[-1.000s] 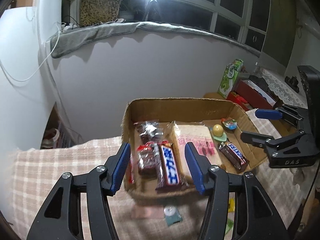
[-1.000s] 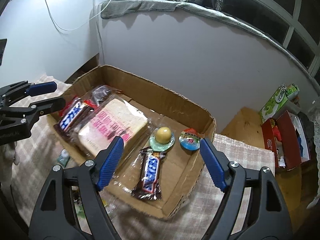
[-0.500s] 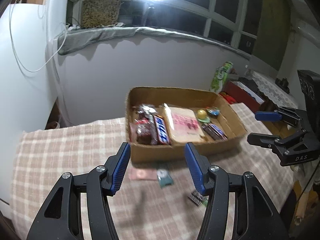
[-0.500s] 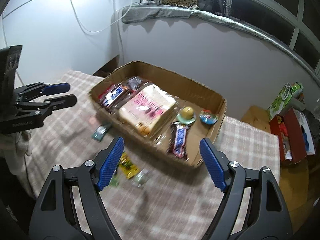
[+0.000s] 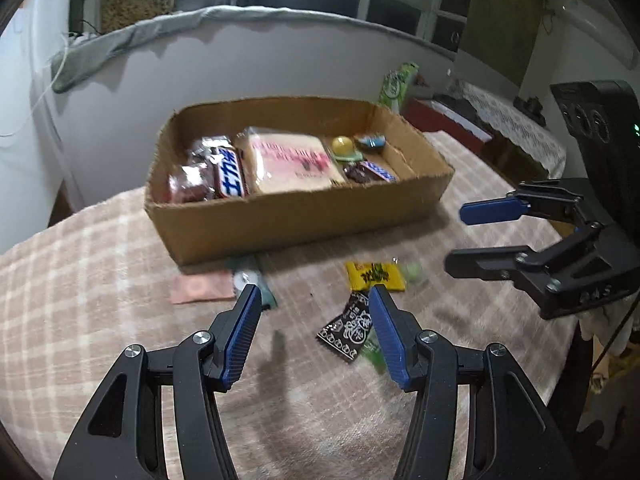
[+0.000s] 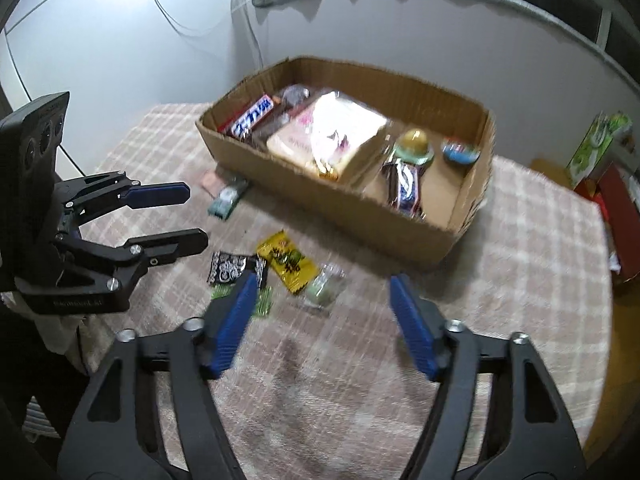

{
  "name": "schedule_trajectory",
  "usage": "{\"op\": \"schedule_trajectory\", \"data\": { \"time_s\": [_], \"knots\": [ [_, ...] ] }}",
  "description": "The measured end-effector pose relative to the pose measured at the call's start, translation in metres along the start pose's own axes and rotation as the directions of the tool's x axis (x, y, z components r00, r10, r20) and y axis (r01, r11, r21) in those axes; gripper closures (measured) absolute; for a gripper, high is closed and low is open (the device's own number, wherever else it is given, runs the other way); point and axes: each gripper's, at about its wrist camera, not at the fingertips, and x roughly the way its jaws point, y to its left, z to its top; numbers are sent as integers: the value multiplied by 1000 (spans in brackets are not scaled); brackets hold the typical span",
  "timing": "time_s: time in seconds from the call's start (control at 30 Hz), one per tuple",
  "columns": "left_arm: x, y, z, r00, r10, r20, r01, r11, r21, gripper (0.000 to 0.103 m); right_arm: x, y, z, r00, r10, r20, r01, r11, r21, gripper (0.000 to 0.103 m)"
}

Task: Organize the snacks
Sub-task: 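Withdraw both grippers from the box toward the loose candies, then grasp the black candy packet with the left gripper while the right grasps a clear candy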

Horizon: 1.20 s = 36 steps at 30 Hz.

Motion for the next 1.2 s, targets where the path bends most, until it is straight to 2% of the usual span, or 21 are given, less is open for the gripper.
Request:
{"op": "schedule_trajectory", "data": {
  "time_s": [0.27,0.47,0.63,0.83,1.13,1.2],
  "knots": [
    [15,-8,-6,998,-39,-58,41,999,32,52,21,-5,0,998,30,-48,-28,999,45,47],
    [30,-14,-11,994,-27,-103,33,998,62,52,31,-3,4,997,40,-70,-36,998,46,49],
    [35,-18,-11,994,-5,-106,14,997,78,53,38,-1,5,996,29,-82,-27,999,36,54],
    [37,-22,-10,995,20,-99,-11,995,96,73,45,5,4,995,-18,-101,18,1000,-5,61],
    [36,-23,-13,995,32,-98,-20,993,114,74,51,18,-1,991,-78,-105,68,994,-89,63],
    [36,-23,-13,995,34,-98,-22,993,116,74,51,23,-2,990,-91,-105,79,991,-112,69]
  ]
}}
